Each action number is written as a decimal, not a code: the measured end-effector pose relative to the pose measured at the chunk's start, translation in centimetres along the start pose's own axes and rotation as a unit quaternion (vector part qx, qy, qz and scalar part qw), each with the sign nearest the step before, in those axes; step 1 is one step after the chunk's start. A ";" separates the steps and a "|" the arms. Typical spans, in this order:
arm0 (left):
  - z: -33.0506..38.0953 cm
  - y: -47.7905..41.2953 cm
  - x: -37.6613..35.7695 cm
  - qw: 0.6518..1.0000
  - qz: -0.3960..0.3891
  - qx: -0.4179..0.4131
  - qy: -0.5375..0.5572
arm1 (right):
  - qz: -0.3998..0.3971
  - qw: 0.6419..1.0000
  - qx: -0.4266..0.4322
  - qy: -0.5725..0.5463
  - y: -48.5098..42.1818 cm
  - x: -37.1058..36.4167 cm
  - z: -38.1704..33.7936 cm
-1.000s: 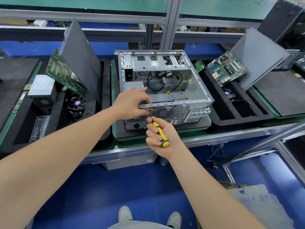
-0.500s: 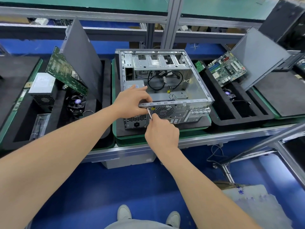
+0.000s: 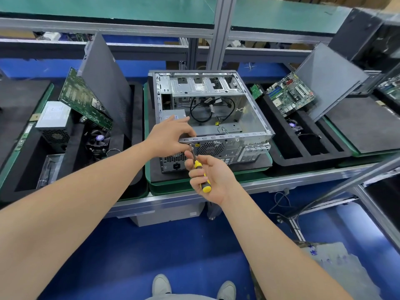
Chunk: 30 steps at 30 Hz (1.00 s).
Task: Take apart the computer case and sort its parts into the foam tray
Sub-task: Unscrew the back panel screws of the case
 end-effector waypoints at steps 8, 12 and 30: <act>-0.3 0.0 -0.2 1.000 -0.004 0.000 -0.004 | 0.036 0.994 0.092 0.053 -1.3 0.1 0.6; -0.4 0.0 -0.2 1.000 0.003 -0.004 0.000 | 0.184 0.879 0.246 0.365 -1.0 -0.1 0.5; -0.1 -0.1 0.0 1.000 -0.011 0.005 -0.001 | 0.193 0.879 0.217 0.379 -0.7 -0.5 -0.8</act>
Point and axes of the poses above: each hand's wrist, its own y-axis away from the middle knuckle, its own x-axis out of the back of the hand, z = x × y, the point moved 1 cm from there along -y, towards the middle knuckle, and after that the axes turned 9 degrees about z, right-handed, at the moved point
